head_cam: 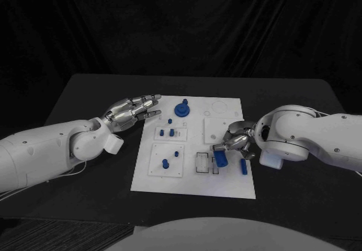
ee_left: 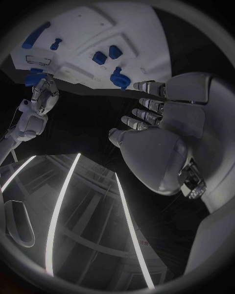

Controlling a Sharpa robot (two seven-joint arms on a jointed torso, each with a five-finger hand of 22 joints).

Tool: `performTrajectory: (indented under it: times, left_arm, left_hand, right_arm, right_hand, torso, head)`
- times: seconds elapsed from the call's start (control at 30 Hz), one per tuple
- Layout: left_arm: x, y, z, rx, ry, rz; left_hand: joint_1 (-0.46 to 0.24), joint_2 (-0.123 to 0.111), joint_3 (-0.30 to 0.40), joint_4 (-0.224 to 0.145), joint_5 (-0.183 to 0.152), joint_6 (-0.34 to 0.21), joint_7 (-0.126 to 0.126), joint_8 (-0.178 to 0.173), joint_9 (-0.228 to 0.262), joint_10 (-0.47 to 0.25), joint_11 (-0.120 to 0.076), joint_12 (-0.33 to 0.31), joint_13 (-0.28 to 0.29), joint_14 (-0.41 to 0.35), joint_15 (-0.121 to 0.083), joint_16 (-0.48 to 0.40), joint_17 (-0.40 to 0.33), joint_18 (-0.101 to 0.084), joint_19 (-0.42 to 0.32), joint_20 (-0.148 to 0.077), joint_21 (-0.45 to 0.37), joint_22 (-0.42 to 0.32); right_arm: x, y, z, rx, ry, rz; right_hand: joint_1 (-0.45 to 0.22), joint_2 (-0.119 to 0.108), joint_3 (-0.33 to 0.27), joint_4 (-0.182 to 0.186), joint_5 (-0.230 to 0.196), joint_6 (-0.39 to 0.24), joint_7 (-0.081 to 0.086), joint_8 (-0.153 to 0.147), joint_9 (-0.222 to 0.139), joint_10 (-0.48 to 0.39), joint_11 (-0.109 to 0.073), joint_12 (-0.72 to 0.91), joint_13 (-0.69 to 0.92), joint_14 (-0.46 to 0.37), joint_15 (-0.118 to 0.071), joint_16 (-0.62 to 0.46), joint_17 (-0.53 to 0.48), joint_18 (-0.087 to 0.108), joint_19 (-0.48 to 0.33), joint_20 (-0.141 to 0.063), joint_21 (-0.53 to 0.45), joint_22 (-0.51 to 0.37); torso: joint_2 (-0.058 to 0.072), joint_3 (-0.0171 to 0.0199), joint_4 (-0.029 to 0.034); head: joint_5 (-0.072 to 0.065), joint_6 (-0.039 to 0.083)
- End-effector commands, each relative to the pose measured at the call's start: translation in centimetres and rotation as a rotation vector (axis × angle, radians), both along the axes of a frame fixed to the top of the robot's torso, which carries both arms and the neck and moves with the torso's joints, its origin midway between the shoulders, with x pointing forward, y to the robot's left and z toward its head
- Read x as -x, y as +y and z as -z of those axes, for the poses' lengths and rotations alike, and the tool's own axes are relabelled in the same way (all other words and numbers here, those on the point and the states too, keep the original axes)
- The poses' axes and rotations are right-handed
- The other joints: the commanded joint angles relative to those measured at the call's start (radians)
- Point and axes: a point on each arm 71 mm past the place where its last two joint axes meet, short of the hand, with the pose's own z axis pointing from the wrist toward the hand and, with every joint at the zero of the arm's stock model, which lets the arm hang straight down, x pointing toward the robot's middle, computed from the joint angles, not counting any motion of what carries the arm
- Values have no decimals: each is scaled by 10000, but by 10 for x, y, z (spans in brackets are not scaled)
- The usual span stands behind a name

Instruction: Assemble the parts on the task board

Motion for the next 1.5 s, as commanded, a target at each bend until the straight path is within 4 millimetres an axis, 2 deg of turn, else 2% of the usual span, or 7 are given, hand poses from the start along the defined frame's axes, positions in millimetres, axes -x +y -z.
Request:
performTrajectory:
  times: [0.03,0.37,0.43,0.9,1.0,1.07,1.5]
  left_arm:
    - [1,-2,0,176,-7,118]
    - [1,-2,0,178,-2,115]
    - [1,-1,0,176,0,112]
    - [1,-1,0,198,-7,121]
    - [1,-1,0,193,-3,118]
    - [1,-1,0,190,5,126]
    - [1,-1,0,171,55,172]
  left_hand:
    - [-89,11,-2,50,-53,34,-25,58,2,-2,48,69,9,32,38,55,9,37,17,21,-29,-6]
    - [-88,12,0,55,-52,34,-26,61,2,-2,55,67,8,37,54,60,11,38,20,23,-28,-5]
    - [-88,12,0,55,-52,34,-26,61,2,-2,55,67,8,37,54,60,11,38,20,23,-28,-5]
    - [-80,16,6,61,-48,55,-28,71,5,7,62,87,10,49,80,70,14,39,28,30,-24,2]
    - [-80,16,6,61,-48,55,-28,71,5,7,62,87,10,49,80,70,14,39,28,30,-24,2]
    - [-76,19,11,64,-45,57,-27,76,5,9,64,90,10,51,92,71,15,39,32,33,-22,3]
    - [-73,19,13,66,-45,59,-22,79,5,4,64,85,8,51,101,71,14,39,23,36,-26,-10]
  right_arm:
    - [0,5,2,-589,551,501]
    - [1,20,13,-633,877,344]
    - [2,22,15,-640,909,324]
    - [2,28,18,-628,964,299]
    - [2,29,19,-610,999,247]
    - [3,30,19,-590,1041,178]
    - [4,31,20,-562,1120,63]
  right_hand:
    - [-207,37,1340,-1243,-390,-123,2,58,80,1011,34,63,2630,954,38,-29,2332,78,-70,33,-82,1099]
    - [-422,91,1346,-1289,-1719,-538,111,30,229,1011,123,63,2630,941,106,-56,2268,98,-78,88,-291,1055]
    - [-540,135,1271,-1232,-2331,-652,152,39,249,1011,160,63,2630,933,139,-71,2232,107,-86,115,-378,1036]
    - [-858,307,1041,-1014,-3391,-887,227,123,285,1011,227,63,2630,902,197,-136,2087,196,-185,178,-970,883]
    - [-930,334,927,-971,-3968,-932,235,159,286,1011,237,63,2630,900,206,-143,2071,201,-178,188,-1020,869]
    - [-1067,344,722,-887,-4988,-995,251,178,270,1011,250,63,2630,882,217,-180,1988,219,-186,196,-1161,827]
    - [-1071,340,56,-1004,-6745,-1201,299,295,201,1011,293,63,2630,880,251,-190,1962,242,-158,228,-1409,753]
  torso:
    - [-4,-7,1]
    - [17,-2,-1]
    - [14,-3,1]
    - [17,-4,2]
    - [16,-4,-3]
    - [16,-9,-3]
    - [17,-3,7]
  head:
    - [-1,0]
    - [48,0]
    - [48,0]
    - [90,0]
    - [116,0]
    - [130,0]
    - [130,0]
